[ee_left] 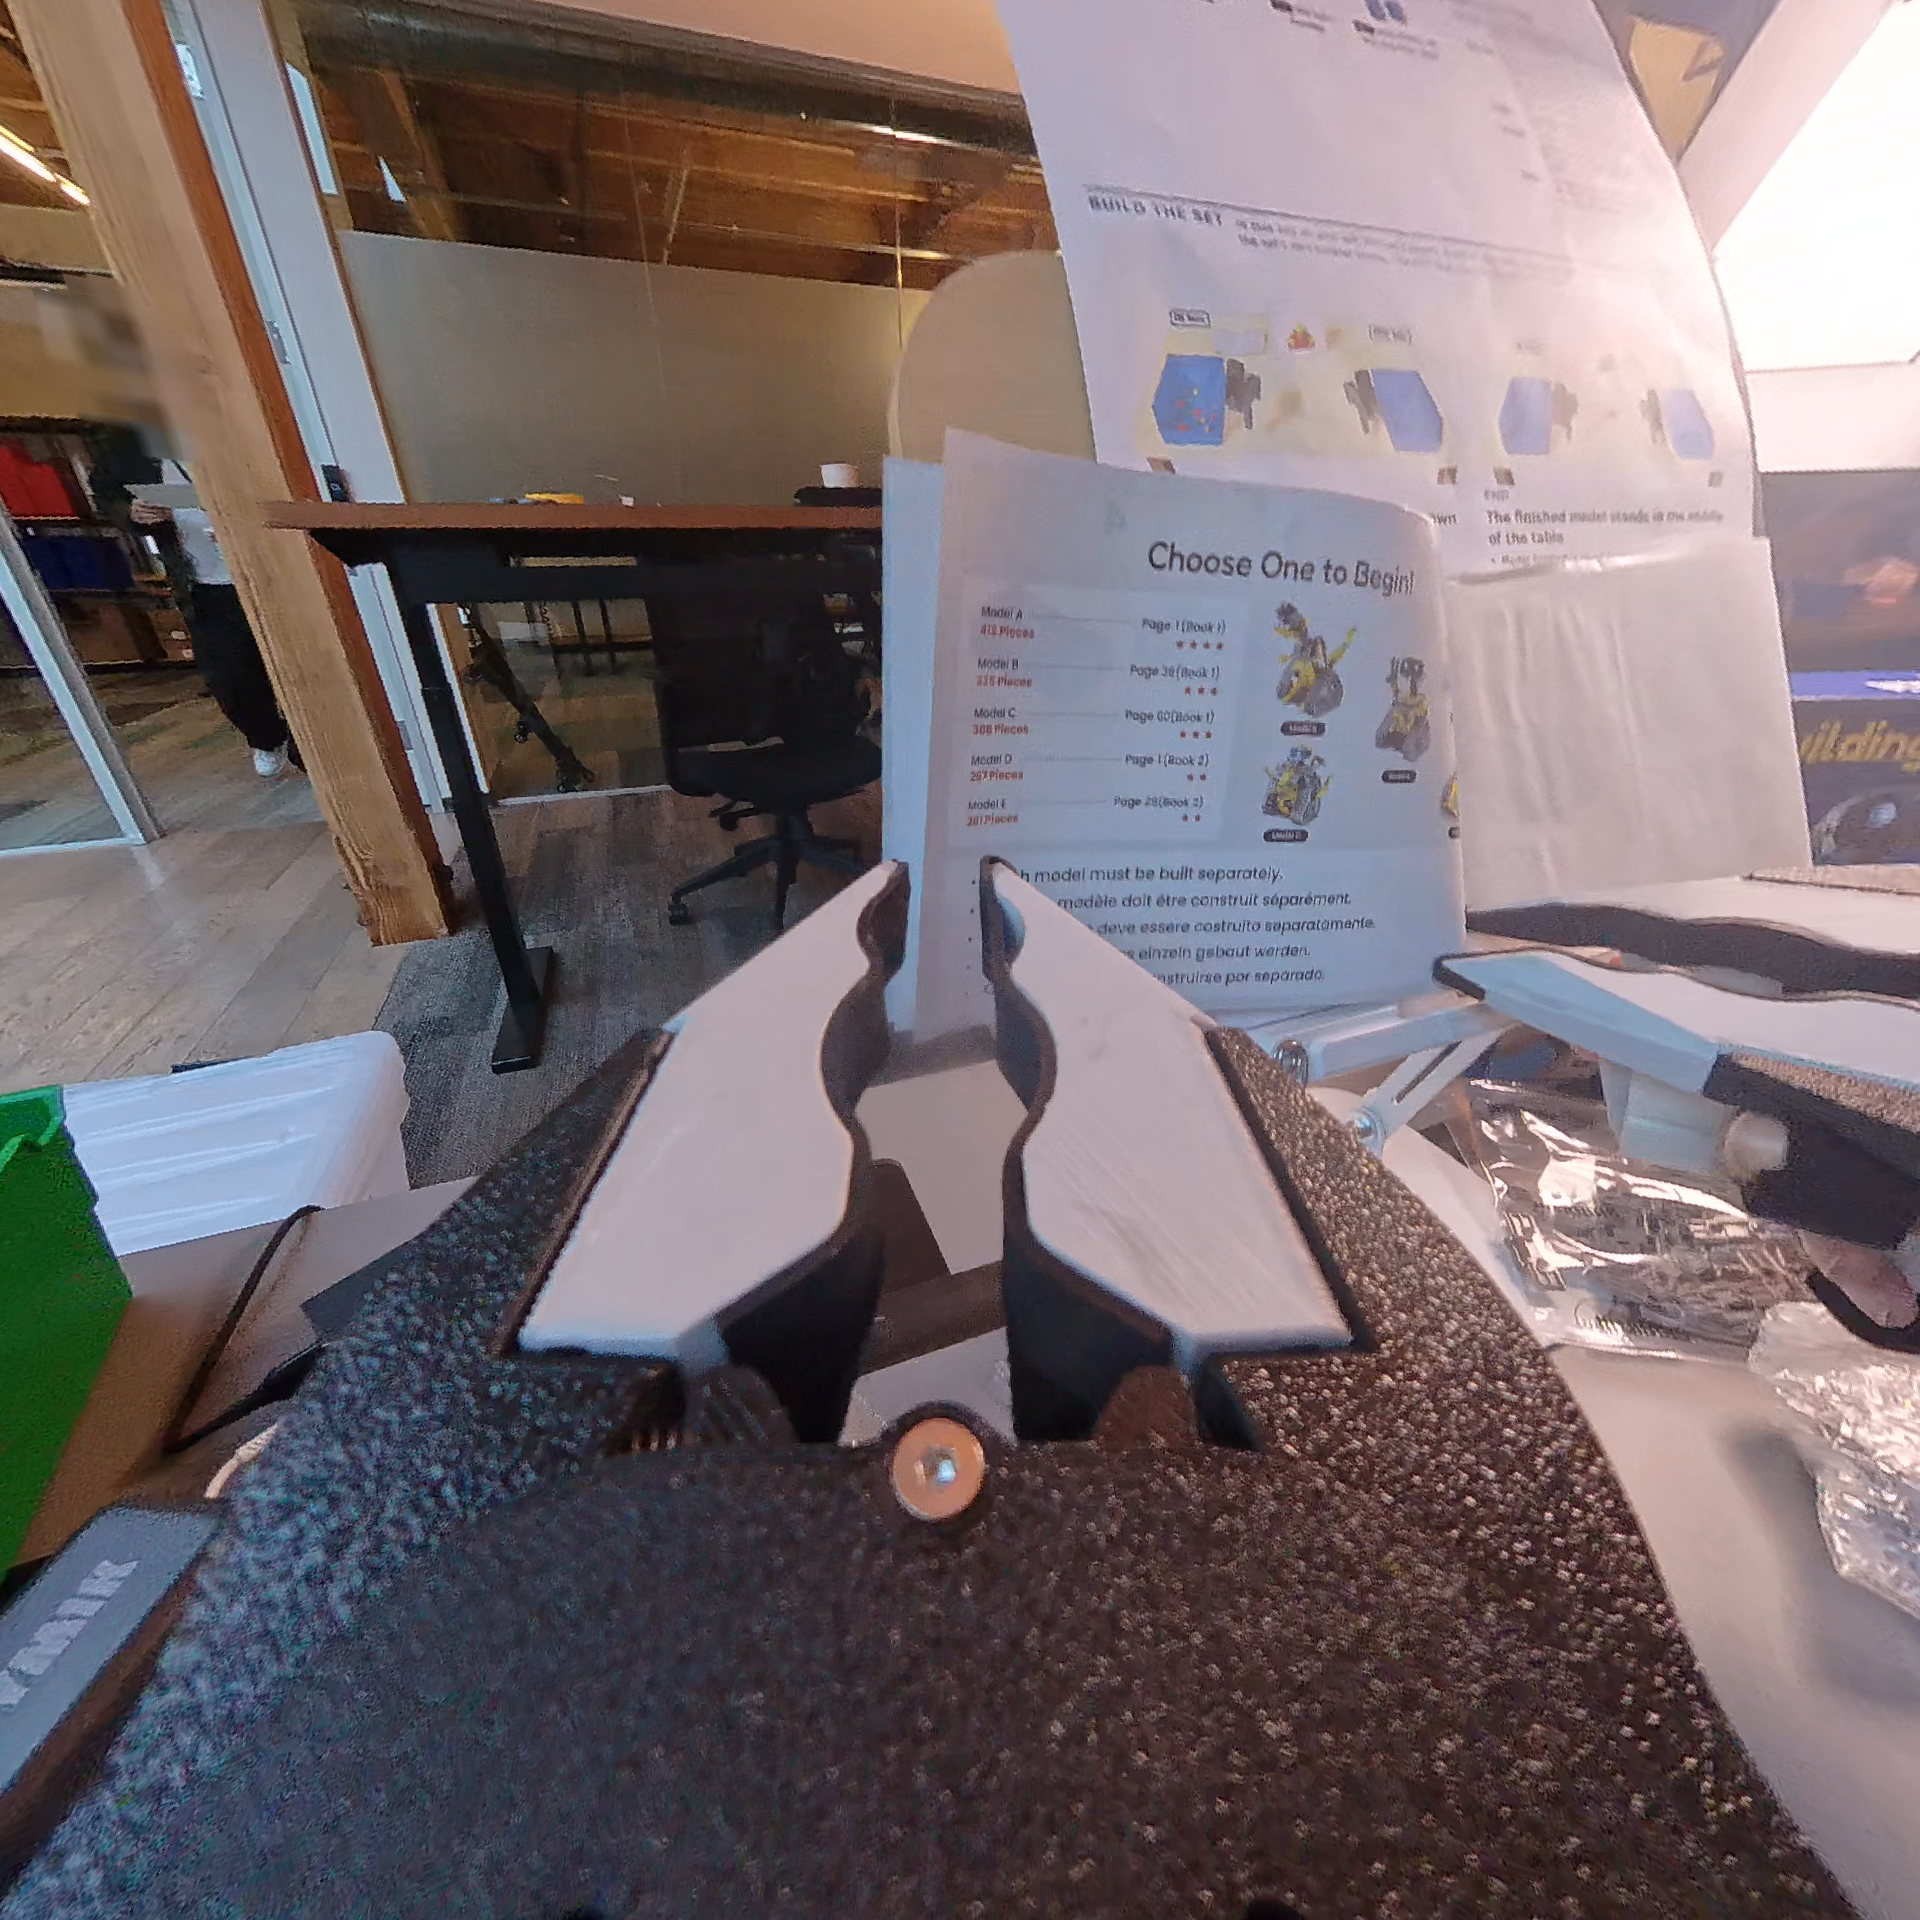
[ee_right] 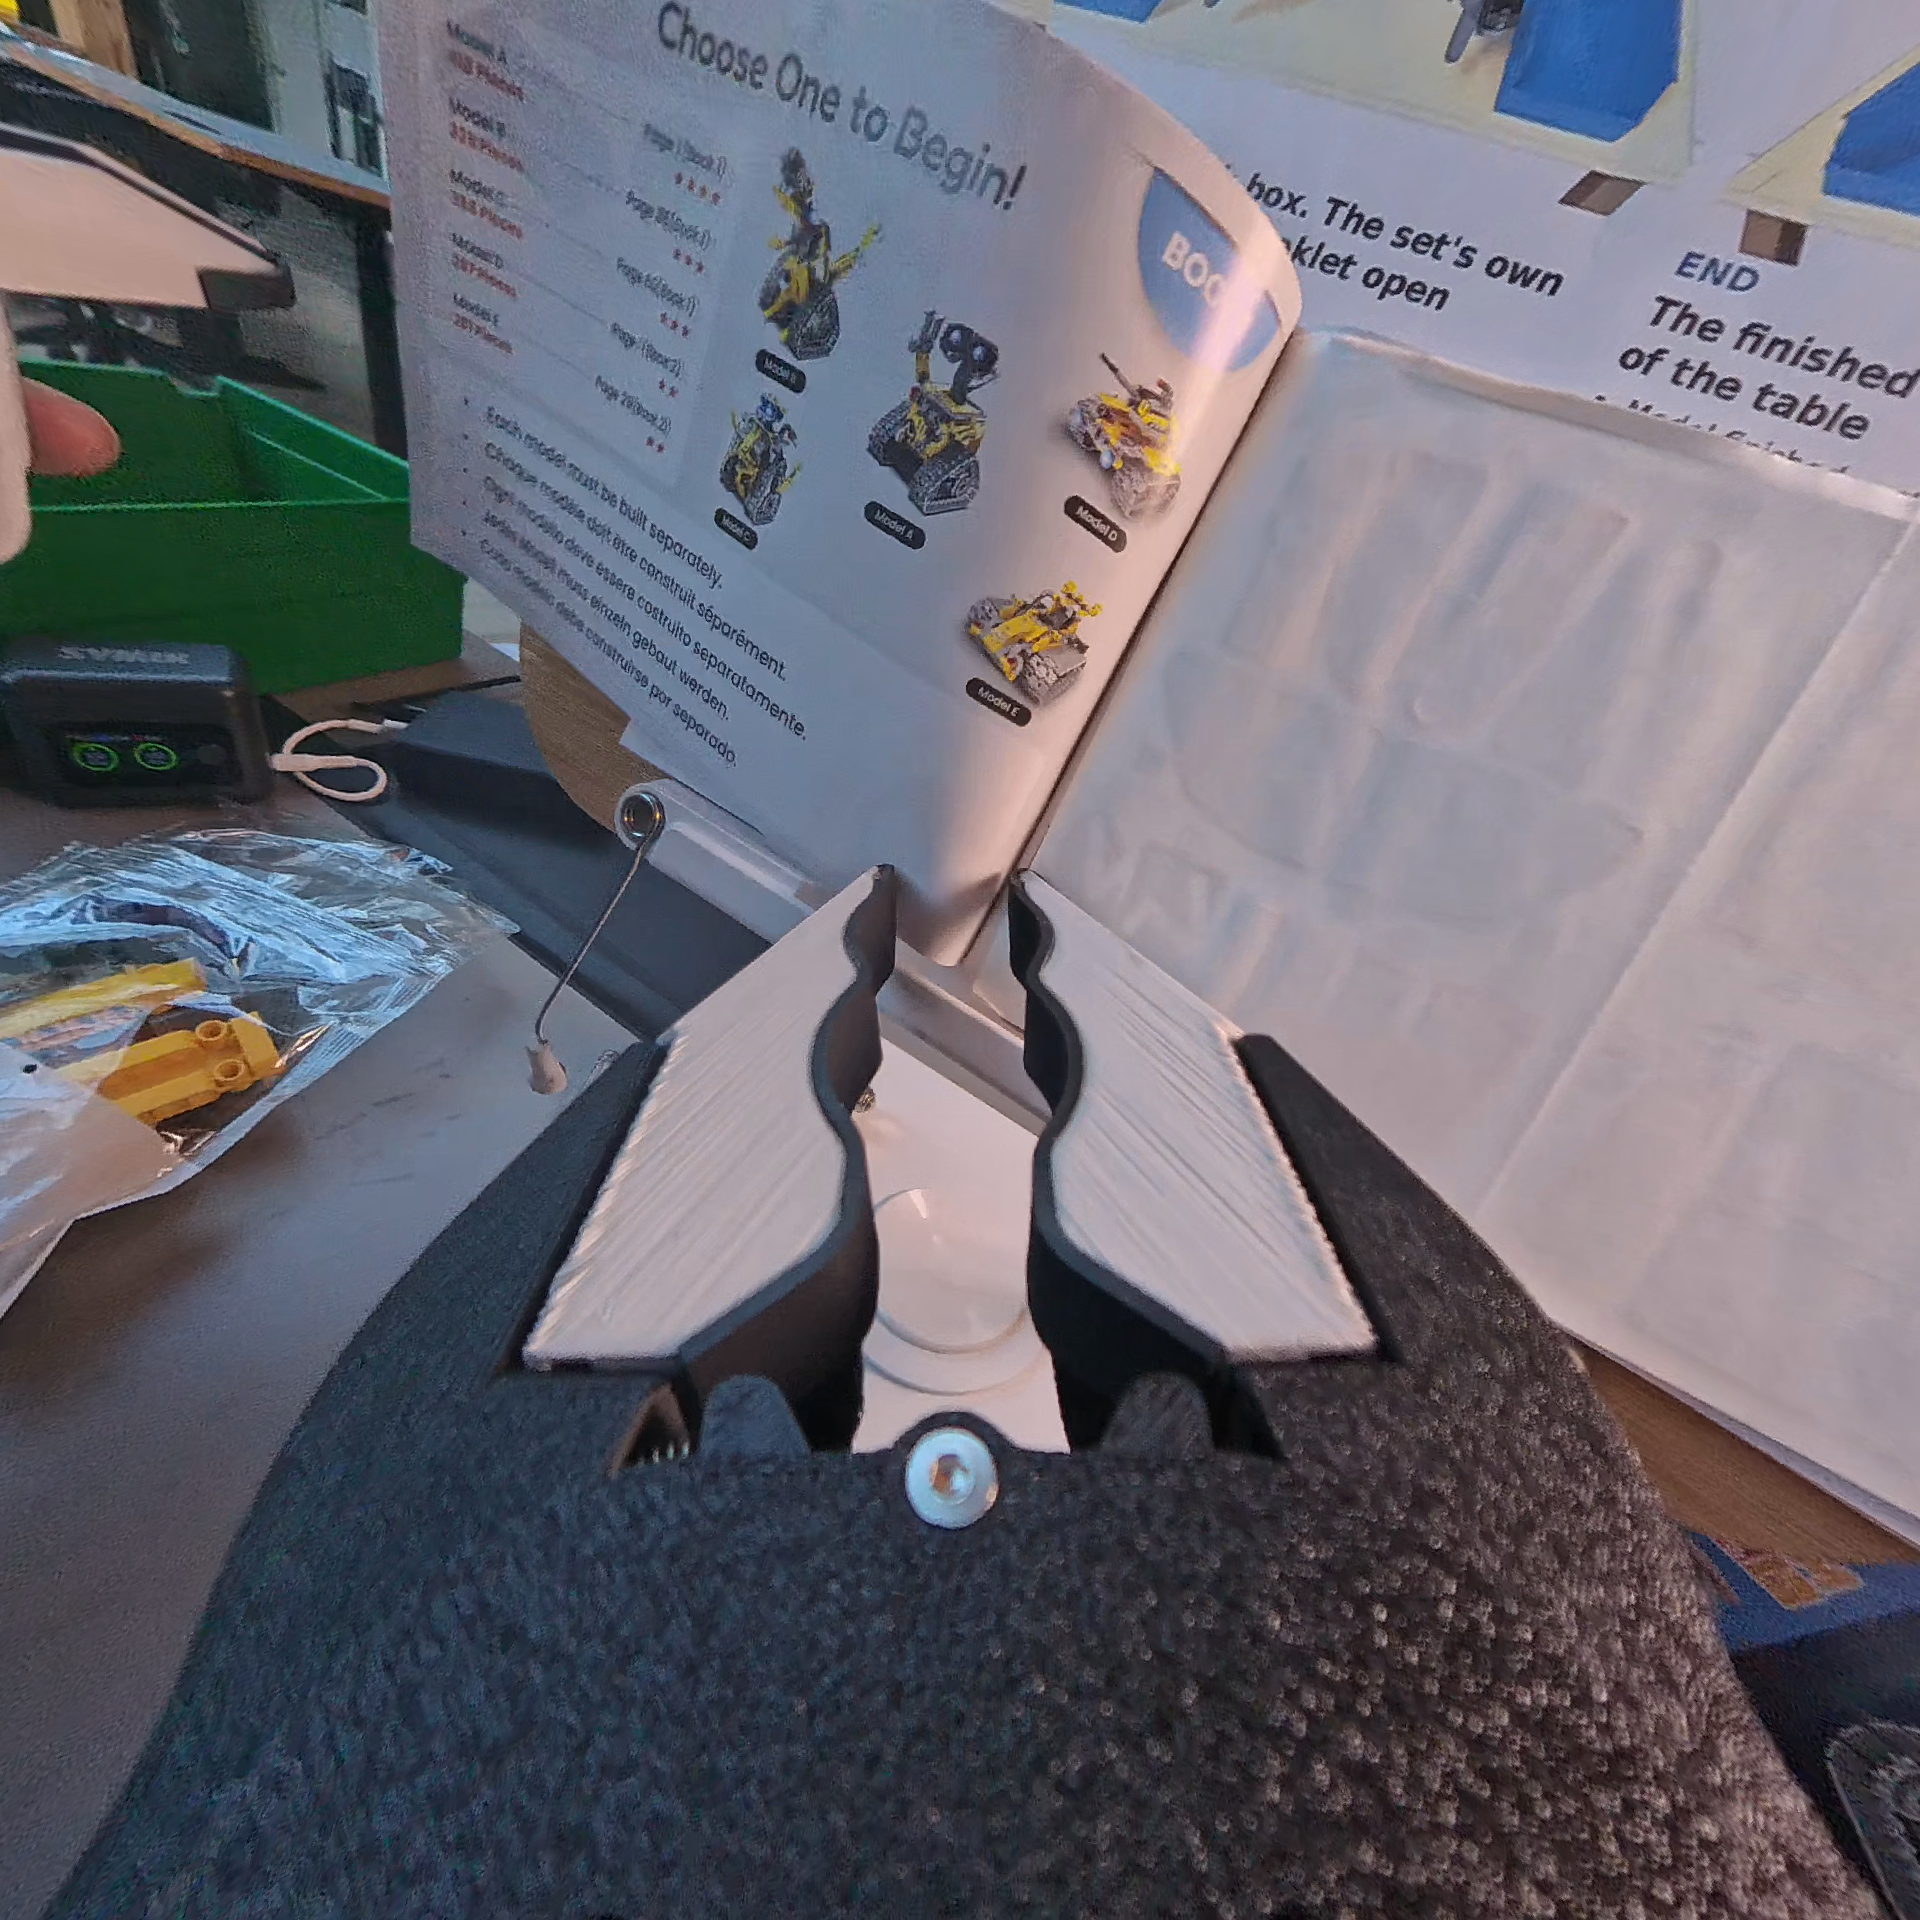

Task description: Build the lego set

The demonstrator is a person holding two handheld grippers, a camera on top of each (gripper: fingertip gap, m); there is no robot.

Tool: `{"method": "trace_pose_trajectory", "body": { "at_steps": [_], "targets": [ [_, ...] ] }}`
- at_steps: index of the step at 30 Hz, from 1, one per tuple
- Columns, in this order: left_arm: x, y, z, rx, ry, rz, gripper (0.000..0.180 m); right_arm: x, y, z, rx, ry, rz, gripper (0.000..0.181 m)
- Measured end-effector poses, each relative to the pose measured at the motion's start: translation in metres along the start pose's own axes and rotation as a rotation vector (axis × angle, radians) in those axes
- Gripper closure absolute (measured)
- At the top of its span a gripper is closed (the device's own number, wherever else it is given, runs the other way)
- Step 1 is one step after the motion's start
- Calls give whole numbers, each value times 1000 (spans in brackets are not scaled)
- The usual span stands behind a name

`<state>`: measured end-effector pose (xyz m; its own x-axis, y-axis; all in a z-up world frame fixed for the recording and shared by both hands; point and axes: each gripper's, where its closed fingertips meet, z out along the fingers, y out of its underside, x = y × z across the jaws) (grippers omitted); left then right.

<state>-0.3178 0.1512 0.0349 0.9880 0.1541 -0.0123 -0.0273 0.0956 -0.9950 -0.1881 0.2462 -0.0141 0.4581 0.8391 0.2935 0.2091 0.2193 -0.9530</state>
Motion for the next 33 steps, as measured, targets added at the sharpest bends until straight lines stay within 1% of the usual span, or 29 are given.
{"method": "trace_pose_trajectory", "body": {
  "at_steps": [1,4,8,13,24,29,33],
  "targets": [
    [-3,-4,-2,19,-14,-15,164,-1,0,1,-4,6,-12,163],
    [2,-17,-7,72,0,-42,166,-3,1,5,-18,15,-26,163],
    [39,-3,6,11,119,-7,166,-3,1,5,-24,7,-12,163],
    [68,31,25,-71,145,84,160,-4,2,4,-20,-4,-17,163],
    [77,37,32,-56,138,110,157,-7,3,0,-27,-56,-37,164],
    [74,43,35,-77,133,104,157,-4,-13,-6,42,-68,-41,163],
    [72,43,34,-79,131,103,157,7,-26,-8,98,-26,3,163]
  ]
}}
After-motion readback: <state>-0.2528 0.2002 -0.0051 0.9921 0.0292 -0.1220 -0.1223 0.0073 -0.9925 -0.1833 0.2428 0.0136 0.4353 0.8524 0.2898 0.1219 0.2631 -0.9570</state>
